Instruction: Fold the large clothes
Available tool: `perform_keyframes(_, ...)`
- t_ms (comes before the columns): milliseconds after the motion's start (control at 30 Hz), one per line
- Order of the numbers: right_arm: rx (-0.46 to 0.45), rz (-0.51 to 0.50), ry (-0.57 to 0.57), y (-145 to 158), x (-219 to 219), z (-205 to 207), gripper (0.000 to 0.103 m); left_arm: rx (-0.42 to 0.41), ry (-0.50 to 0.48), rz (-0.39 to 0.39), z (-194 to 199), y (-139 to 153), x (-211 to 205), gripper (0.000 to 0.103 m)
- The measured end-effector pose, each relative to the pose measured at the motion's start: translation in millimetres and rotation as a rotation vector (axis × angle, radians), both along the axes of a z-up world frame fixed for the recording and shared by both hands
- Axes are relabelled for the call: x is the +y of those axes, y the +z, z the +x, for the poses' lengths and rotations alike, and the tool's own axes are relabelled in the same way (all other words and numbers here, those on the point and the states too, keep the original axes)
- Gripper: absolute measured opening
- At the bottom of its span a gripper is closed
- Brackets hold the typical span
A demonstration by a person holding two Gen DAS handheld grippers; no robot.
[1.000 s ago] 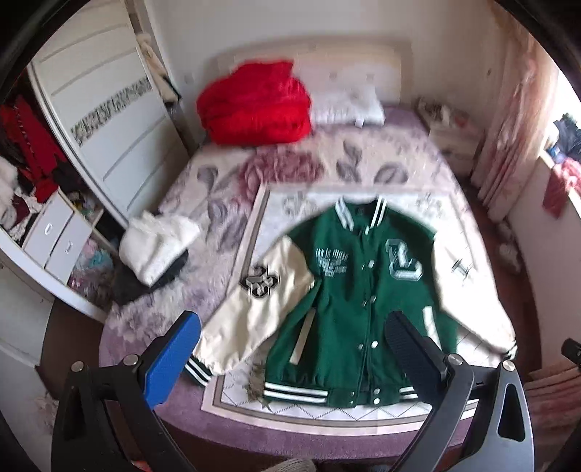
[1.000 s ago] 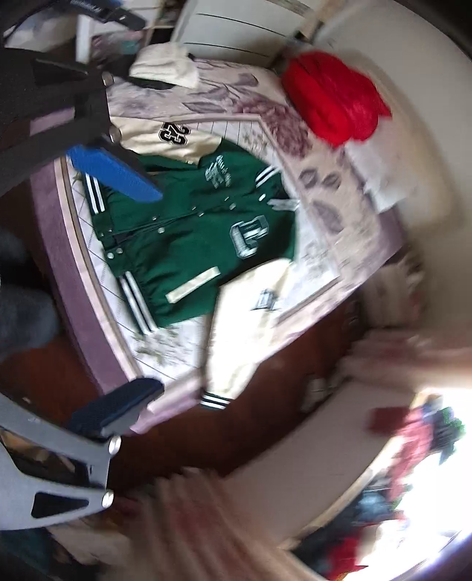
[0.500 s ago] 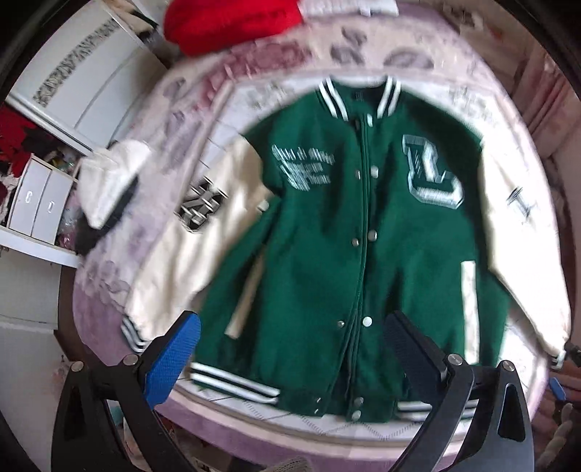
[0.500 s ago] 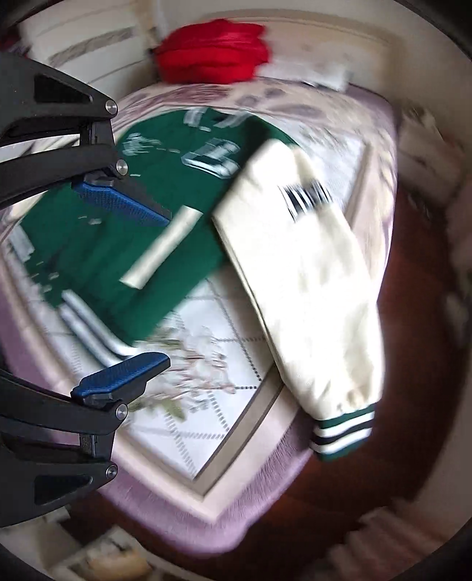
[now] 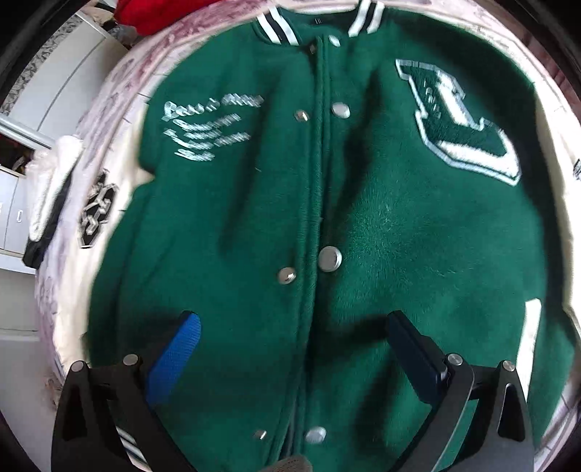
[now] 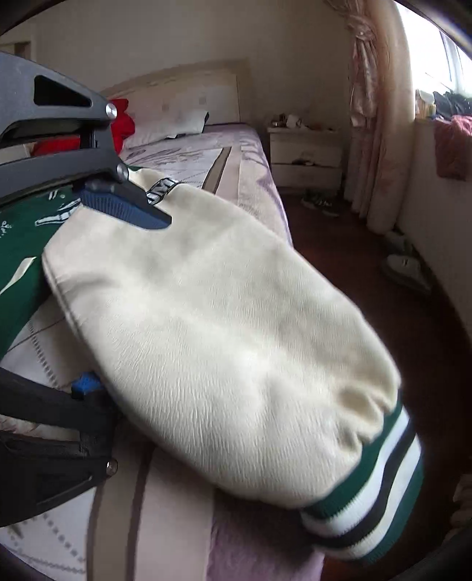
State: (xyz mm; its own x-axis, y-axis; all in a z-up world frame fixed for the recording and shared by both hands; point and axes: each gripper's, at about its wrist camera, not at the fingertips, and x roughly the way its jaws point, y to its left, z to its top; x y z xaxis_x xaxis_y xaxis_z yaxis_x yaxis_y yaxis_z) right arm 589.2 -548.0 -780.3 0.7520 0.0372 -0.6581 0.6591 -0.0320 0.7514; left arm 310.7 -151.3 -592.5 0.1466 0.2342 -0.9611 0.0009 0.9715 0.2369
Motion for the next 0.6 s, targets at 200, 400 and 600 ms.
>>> perform_keyframes(200,0.104,-0.111,-0.001,-3,-2,36,0.002,0.014,-0.015,-0.012,7,-14,3,0.103)
perform_keyframes(400,0.151,-0.402,0.141,102,25,80,0.002,0.007,0.023,-0.041,7,3,28,0.103)
perform_keyframes(600,0.114,-0.673,0.402,198,114,164,0.002,-0.059,0.152,-0.058,-2,46,98,0.103)
